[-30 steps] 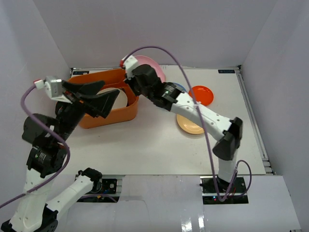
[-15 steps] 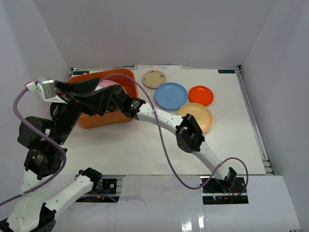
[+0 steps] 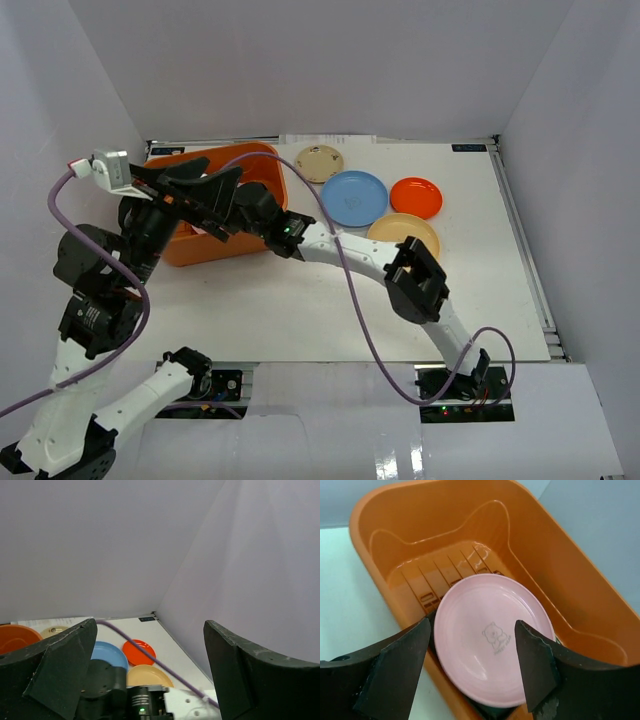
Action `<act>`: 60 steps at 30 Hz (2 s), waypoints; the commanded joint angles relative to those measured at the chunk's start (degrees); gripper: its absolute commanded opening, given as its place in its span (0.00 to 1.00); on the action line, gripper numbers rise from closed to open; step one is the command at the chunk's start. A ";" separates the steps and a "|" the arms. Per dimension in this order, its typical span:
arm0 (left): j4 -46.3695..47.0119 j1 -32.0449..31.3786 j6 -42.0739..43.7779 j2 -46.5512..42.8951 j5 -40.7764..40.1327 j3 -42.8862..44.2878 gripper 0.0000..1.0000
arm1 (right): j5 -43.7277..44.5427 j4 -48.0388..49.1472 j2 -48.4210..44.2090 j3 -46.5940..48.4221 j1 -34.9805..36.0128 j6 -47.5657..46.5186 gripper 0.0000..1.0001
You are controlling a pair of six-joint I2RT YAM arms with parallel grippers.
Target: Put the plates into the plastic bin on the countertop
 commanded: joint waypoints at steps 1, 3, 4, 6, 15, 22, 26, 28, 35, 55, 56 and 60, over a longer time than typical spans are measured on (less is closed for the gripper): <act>-2.76 -0.28 -1.08 1.86 -2.56 1.68 0.98 | 1.43 8.18 -12.75 -6.13 0.34 4.18 0.74; -3.37 -0.28 -3.00 3.96 -2.12 1.42 0.98 | 5.27 11.16 -21.24 -16.48 0.34 7.25 0.71; -4.16 -0.28 -3.63 4.84 -1.68 1.33 0.98 | 6.95 12.13 -24.17 -20.87 0.26 8.14 0.67; -4.43 -0.28 -5.90 7.91 2.16 0.46 0.98 | 13.17 14.42 -33.92 -35.28 -1.14 12.61 0.60; -3.29 -7.80 -10.58 25.73 -1.97 -3.50 0.82 | 13.22 4.61 -70.50 -83.72 -36.71 49.00 0.24; -3.99 -14.42 -7.86 46.57 -14.67 1.50 0.82 | 3.63 1.51 -68.33 -88.24 -58.78 48.23 0.63; -5.05 -16.45 -2.69 58.09 -20.39 9.12 0.82 | 1.88 3.87 -61.84 -89.12 -61.88 47.70 0.63; -5.48 -16.54 -0.66 62.74 -20.66 12.12 0.82 | 0.47 4.05 -59.28 -88.16 -61.97 47.96 0.59; -8.39 -16.28 -5.21 77.34 -23.46 20.22 0.82 | -1.90 7.74 -53.21 -88.94 -61.97 50.15 0.46; 17.89 -12.32 -25.17 68.66 -26.21 -5.34 0.83 | -2.52 -0.25 -75.08 -100.19 -61.97 49.81 0.08; 18.15 -12.32 -25.43 67.87 -26.03 -5.87 0.83 | -2.52 -0.60 -75.35 -100.28 -61.88 49.46 0.08; 19.82 -12.41 -25.78 66.46 -26.11 -6.58 0.82 | -4.54 -0.52 -75.53 -100.63 -61.97 49.54 0.08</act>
